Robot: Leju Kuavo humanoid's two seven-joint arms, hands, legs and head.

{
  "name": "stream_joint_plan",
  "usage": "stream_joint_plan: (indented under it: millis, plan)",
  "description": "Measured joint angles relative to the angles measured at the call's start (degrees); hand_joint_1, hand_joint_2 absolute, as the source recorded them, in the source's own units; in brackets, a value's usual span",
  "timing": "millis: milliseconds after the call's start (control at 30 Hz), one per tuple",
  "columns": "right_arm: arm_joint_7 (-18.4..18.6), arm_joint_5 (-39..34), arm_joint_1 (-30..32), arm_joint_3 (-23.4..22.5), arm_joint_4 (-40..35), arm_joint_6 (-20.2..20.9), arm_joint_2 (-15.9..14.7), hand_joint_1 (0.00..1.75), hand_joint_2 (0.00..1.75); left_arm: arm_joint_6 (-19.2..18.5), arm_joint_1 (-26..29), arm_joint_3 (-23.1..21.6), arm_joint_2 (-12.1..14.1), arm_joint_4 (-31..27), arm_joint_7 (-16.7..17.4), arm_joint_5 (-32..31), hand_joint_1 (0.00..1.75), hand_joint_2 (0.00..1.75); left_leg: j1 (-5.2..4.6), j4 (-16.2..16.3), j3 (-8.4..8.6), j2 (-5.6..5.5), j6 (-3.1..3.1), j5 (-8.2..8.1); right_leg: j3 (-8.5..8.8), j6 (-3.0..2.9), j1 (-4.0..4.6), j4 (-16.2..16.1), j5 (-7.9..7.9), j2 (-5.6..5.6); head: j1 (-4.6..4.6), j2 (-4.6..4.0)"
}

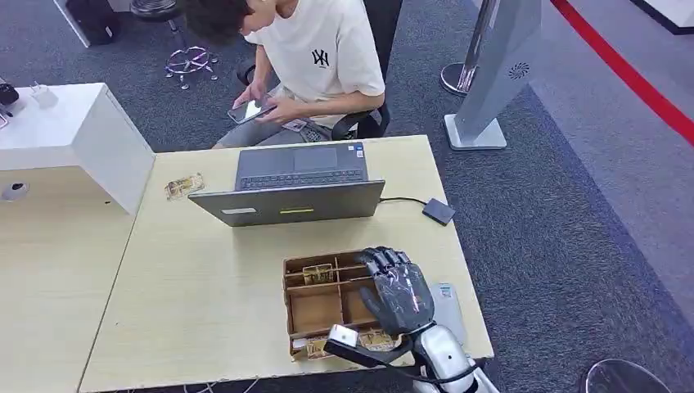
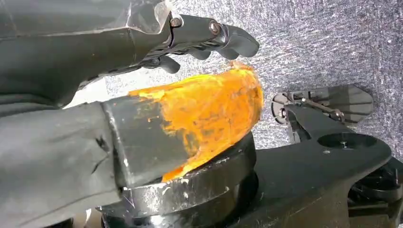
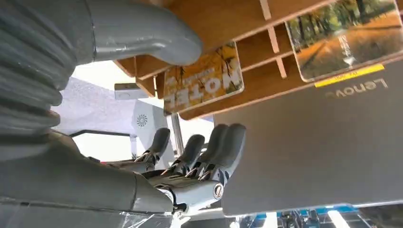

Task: Pass the card to the sensor for recognition and then transmit it.

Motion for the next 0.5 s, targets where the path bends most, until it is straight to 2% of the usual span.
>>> stream_joint_plan:
  millis: [33,67,100,133,167,500]
  plan:
    - [-0.02,-0.07,-0.05,0.0,0.2,0.0,-0.09,1.01,1.75,0.0,0.0,0.0,0.0,0.0,0.0,0.02,0.0,0.0,0.0,0.0,0.0,0.0,0.0,0.0,0.0,0.0,0.0,0.0,0.0,0.0,0.0,0.0]
    - [0.0,-0.13,-0.08,0.0,0.37,0.04,-0.13,1.43,1.75,-0.04,0.0,0.0,0.02,0.0,0.0,0.09,0.0,0.0,0.0,0.0,0.0,0.0,0.0,0.0,0.0,0.0,0.0,0.0,0.0,0.0,0.0,0.0]
    - [0.0,-0.15,-0.1,0.0,0.52,0.11,-0.22,1.59,1.75,-0.07,0.01,0.0,0.04,0.0,0.0,0.18,0.0,0.0,0.0,0.0,0.0,0.0,0.0,0.0,0.0,0.0,0.0,0.0,0.0,0.0,0.0,0.0]
    - [0.0,-0.2,-0.12,0.0,0.72,0.15,-0.26,1.59,1.75,-0.07,0.0,0.0,0.06,0.0,0.0,0.26,0.0,0.0,0.0,0.0,0.0,0.0,0.0,0.0,0.0,0.0,0.0,0.0,0.0,0.0,0.0,0.0]
    - [0.0,-0.24,-0.14,0.0,0.85,0.17,-0.28,1.71,1.75,-0.07,0.0,0.0,0.09,0.0,0.0,0.35,0.0,0.0,0.0,0.0,0.0,0.0,0.0,0.0,0.0,0.0,0.0,0.0,0.0,0.0,0.0,0.0]
    - [-0.04,-0.59,-0.66,-0.31,1.4,0.26,-0.5,1.75,1.75,-0.07,0.01,0.0,0.46,0.0,-0.2,0.79,0.0,0.0,0.0,0.0,0.01,0.0,0.0,0.0,0.0,0.0,0.0,0.0,0.0,0.0,0.0,0.0]
